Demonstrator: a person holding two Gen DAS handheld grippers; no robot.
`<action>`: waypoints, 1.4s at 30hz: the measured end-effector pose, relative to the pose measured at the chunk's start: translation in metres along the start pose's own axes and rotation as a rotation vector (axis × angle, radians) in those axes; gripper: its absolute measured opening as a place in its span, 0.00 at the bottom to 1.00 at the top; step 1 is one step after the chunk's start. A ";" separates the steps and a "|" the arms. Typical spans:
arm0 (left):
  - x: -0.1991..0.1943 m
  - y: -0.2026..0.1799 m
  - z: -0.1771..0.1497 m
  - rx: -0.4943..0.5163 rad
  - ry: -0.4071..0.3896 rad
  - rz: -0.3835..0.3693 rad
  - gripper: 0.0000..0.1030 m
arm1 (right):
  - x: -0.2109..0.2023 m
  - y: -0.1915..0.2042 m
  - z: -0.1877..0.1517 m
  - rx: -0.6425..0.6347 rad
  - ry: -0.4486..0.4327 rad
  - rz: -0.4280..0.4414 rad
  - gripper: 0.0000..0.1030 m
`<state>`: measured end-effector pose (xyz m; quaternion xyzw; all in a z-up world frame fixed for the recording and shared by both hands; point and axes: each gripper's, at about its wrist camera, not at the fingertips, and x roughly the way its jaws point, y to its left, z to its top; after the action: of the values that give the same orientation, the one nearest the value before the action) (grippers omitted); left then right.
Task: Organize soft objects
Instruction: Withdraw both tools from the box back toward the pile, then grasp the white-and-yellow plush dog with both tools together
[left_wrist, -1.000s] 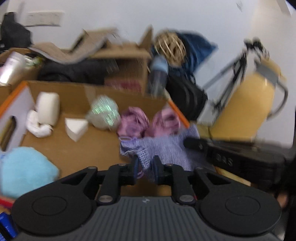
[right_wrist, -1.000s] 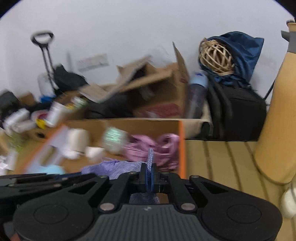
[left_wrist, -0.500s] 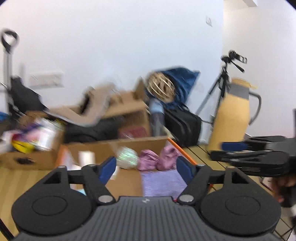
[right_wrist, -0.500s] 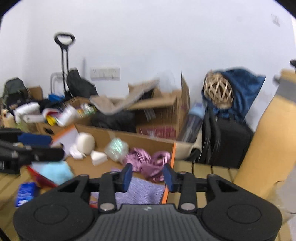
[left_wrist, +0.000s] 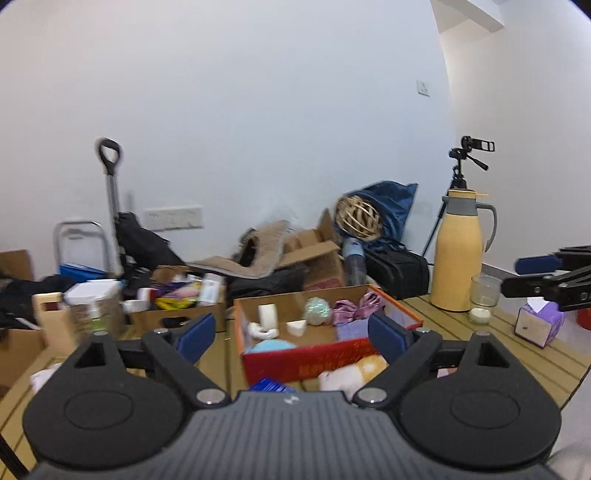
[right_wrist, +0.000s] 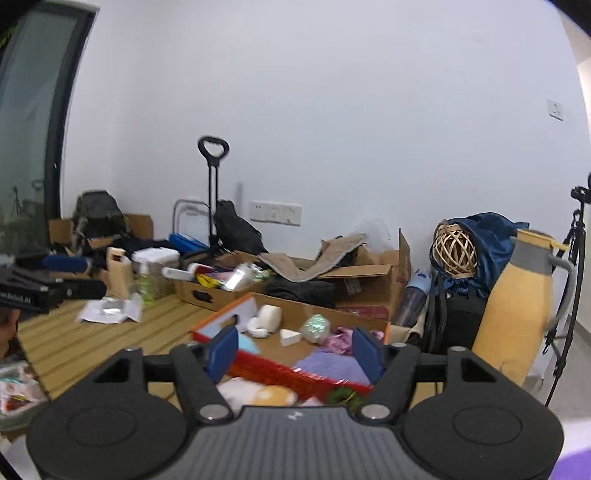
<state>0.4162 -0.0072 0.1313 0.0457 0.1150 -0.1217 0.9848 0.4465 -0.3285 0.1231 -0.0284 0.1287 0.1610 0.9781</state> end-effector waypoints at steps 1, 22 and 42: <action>-0.015 -0.001 -0.008 0.004 -0.015 0.011 0.91 | -0.012 0.008 -0.006 0.010 -0.005 -0.002 0.66; -0.134 -0.010 -0.119 -0.129 0.036 0.016 0.97 | -0.139 0.134 -0.133 0.159 0.013 -0.022 0.71; 0.207 -0.017 -0.094 -0.230 0.345 -0.191 0.52 | 0.098 0.060 -0.117 0.099 0.171 -0.040 0.43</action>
<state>0.5877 -0.0597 -0.0099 -0.0577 0.2986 -0.1909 0.9333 0.4887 -0.2532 -0.0161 0.0037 0.2189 0.1321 0.9667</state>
